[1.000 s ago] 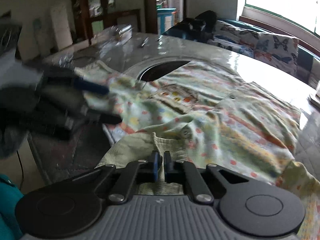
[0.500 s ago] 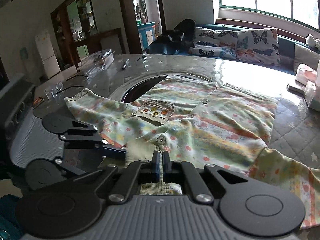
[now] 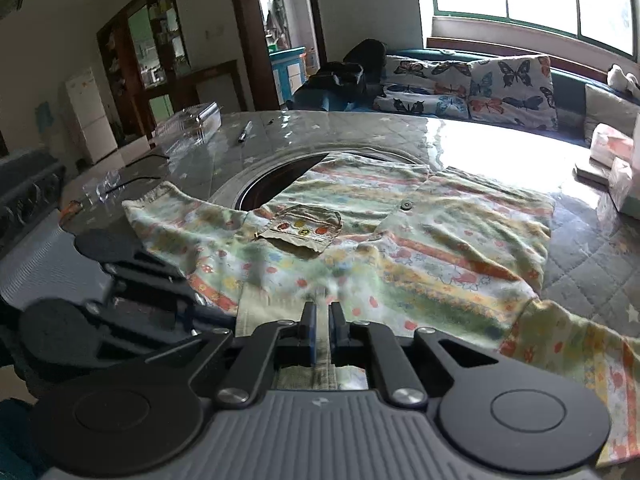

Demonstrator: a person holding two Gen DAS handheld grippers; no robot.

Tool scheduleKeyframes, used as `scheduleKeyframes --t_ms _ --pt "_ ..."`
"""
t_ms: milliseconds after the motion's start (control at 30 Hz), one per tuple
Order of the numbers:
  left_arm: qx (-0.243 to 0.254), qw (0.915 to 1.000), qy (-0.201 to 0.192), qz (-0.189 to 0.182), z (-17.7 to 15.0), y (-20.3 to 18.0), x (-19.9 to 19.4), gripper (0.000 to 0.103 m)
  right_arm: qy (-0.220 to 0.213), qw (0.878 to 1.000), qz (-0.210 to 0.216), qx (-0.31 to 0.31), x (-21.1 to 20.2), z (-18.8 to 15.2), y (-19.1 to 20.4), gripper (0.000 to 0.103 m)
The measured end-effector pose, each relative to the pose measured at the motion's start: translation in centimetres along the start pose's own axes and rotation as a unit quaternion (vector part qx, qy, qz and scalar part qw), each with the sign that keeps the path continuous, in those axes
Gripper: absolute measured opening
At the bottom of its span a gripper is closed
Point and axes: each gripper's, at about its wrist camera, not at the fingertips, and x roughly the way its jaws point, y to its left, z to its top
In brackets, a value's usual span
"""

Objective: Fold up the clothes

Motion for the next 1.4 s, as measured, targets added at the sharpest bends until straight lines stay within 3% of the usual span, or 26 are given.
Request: scheduleKeyframes --t_ms 233,367,633,800,900,1033,1200,1400 --pt "0.019 0.9998 -0.005 0.001 -0.2 -0.2 -1.3 0.024 0.019 0.999 0.014 -0.038 3.0 0.2 1.2 0.008" --pt "0.016 0.9996 -0.014 0.020 -0.1 1.0 -3.3 0.039 0.042 0.998 0.022 -0.050 3.5 -0.8 1.5 0.011" --pt "-0.022 0.9988 -0.037 0.022 2.3 1.9 -2.1 0.038 0.013 1.000 -0.008 -0.017 -0.1 -2.1 -0.1 0.029" --pt "-0.060 0.9978 -0.029 0.008 3.0 2.3 0.6 0.036 -0.006 1.000 -0.026 0.004 -2.3 -2.9 -1.2 0.035" --pt "-0.054 0.9982 -0.027 -0.001 3.1 1.5 1.6 0.036 -0.020 0.998 -0.057 0.036 -3.7 -3.4 -3.0 0.036" --pt "-0.026 0.9995 -0.016 -0.005 2.9 0.1 2.5 0.036 -0.038 0.986 -0.135 0.096 -4.7 -4.4 -7.5 0.037" --pt "-0.012 0.9999 -0.006 -0.003 2.5 -0.5 3.0 0.036 -0.043 0.958 -0.231 0.163 -6.0 -6.6 -14.1 0.040" --pt "-0.012 0.9999 -0.002 0.002 2.7 -0.7 3.1 0.037 -0.046 0.927 -0.298 0.223 -7.8 -9.0 -19.3 0.040"
